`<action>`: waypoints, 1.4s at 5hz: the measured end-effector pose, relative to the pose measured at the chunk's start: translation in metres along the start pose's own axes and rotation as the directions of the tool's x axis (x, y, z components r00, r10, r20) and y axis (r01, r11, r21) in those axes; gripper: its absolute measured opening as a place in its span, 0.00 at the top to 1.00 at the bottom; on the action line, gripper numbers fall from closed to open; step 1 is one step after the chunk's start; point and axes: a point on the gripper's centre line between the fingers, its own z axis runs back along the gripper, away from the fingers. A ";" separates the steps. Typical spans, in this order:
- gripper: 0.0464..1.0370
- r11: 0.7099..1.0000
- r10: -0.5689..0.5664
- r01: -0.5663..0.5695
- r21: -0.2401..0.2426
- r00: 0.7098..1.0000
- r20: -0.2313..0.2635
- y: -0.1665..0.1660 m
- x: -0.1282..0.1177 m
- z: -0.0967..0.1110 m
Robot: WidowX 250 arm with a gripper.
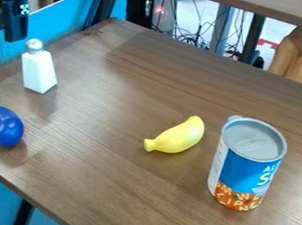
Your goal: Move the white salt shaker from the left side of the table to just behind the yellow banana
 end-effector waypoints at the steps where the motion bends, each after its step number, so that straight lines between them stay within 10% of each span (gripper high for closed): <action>1: 0.04 0.998 -0.017 0.020 0.055 0.998 -0.058 -0.002 0.012 -0.019; 6: 0.07 0.998 0.018 -0.008 0.066 0.989 -0.145 0.012 0.035 -0.052; 7: 0.30 0.999 0.014 -0.009 0.039 0.991 -0.130 0.008 0.037 -0.053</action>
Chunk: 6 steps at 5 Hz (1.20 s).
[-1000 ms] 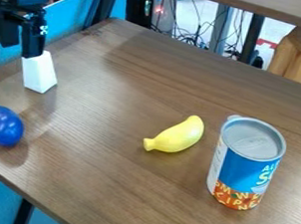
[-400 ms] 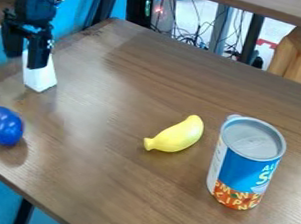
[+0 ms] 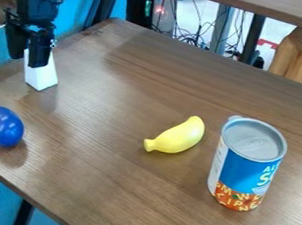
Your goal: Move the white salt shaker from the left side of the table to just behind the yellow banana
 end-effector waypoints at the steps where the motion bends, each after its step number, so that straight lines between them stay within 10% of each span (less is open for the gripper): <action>1: 0.41 0.999 -0.009 0.011 -0.048 0.999 0.044 -0.009 0.003 0.004; 3: 0.41 0.995 -0.037 0.049 -0.087 0.991 0.128 -0.024 0.003 0.039; 6: 0.41 0.963 -0.259 0.265 -0.039 0.959 0.119 -0.114 0.024 0.056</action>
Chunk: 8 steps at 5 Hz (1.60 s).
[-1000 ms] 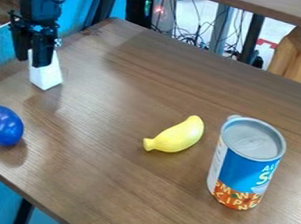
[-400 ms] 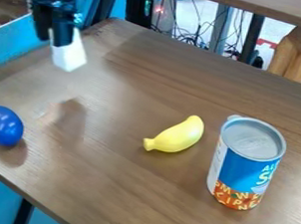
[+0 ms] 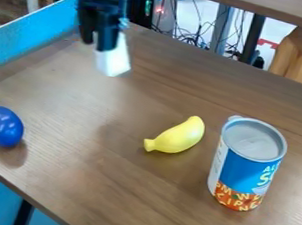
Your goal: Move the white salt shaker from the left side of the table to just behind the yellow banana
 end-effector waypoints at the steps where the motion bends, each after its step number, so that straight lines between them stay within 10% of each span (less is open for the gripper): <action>1: 0.41 0.998 -0.065 0.065 -0.023 0.998 -0.015 -0.029 0.011 -0.002; 6: 0.36 0.996 -0.042 0.046 0.073 0.997 -0.060 -0.030 0.036 -0.055; 7: 0.08 0.999 -0.021 0.025 0.045 0.995 -0.092 -0.033 0.031 -0.056; 8: 0.03 1.000 -0.008 0.010 0.019 0.996 -0.086 -0.036 0.031 -0.055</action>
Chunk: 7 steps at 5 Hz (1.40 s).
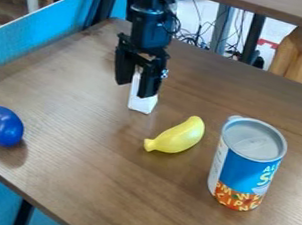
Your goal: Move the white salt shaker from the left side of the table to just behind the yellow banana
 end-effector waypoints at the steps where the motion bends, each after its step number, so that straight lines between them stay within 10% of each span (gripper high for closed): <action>1: 0.03 0.999 0.050 -0.049 -0.016 0.996 0.068 0.002 -0.004 0.021; 3: 0.04 0.992 0.052 -0.075 0.105 0.977 0.207 -0.005 -0.051 0.086; 4: 0.04 0.997 0.002 -0.020 0.081 0.976 0.220 -0.031 -0.069 0.098; 7: 0.04 0.997 -0.079 0.078 0.013 0.993 0.086 -0.120 -0.073 0.064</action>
